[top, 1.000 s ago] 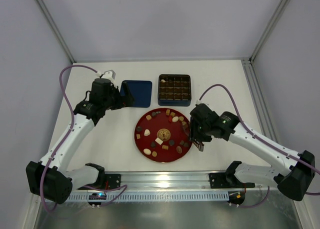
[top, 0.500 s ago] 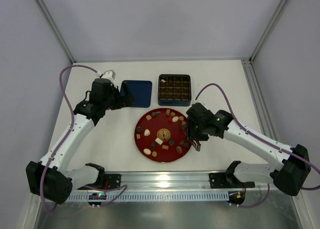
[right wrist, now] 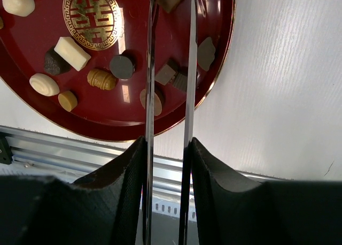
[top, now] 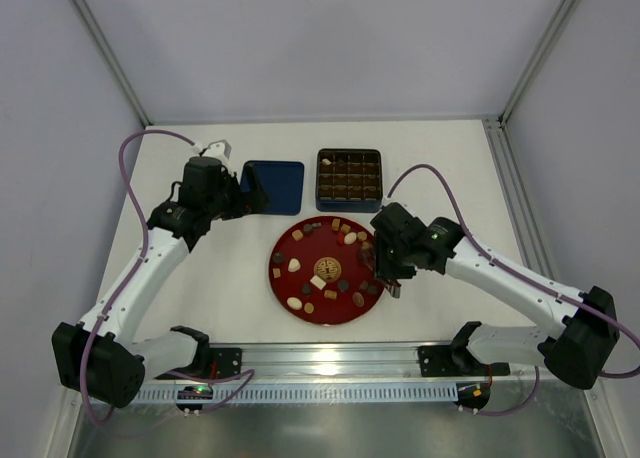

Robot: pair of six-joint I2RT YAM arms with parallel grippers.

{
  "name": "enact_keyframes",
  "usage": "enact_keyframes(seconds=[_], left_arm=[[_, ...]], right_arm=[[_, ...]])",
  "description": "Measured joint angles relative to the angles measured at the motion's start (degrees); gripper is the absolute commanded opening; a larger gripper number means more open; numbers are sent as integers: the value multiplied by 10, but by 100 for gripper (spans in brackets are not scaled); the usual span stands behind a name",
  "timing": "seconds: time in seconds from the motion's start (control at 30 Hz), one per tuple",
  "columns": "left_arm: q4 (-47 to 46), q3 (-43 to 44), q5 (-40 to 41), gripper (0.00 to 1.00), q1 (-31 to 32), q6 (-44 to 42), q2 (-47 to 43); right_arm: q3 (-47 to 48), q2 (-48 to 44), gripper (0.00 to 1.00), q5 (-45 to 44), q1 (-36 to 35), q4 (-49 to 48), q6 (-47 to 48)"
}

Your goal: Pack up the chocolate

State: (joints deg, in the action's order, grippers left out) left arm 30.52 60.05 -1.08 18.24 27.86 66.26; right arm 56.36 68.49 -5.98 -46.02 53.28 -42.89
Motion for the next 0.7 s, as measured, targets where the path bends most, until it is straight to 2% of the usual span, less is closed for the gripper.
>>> enact_keyframes(seconds=[0.7], left_arm=[[0,0,0,100,0,0,0]], right_arm=[[64,-2,33,10,0,27,24]])
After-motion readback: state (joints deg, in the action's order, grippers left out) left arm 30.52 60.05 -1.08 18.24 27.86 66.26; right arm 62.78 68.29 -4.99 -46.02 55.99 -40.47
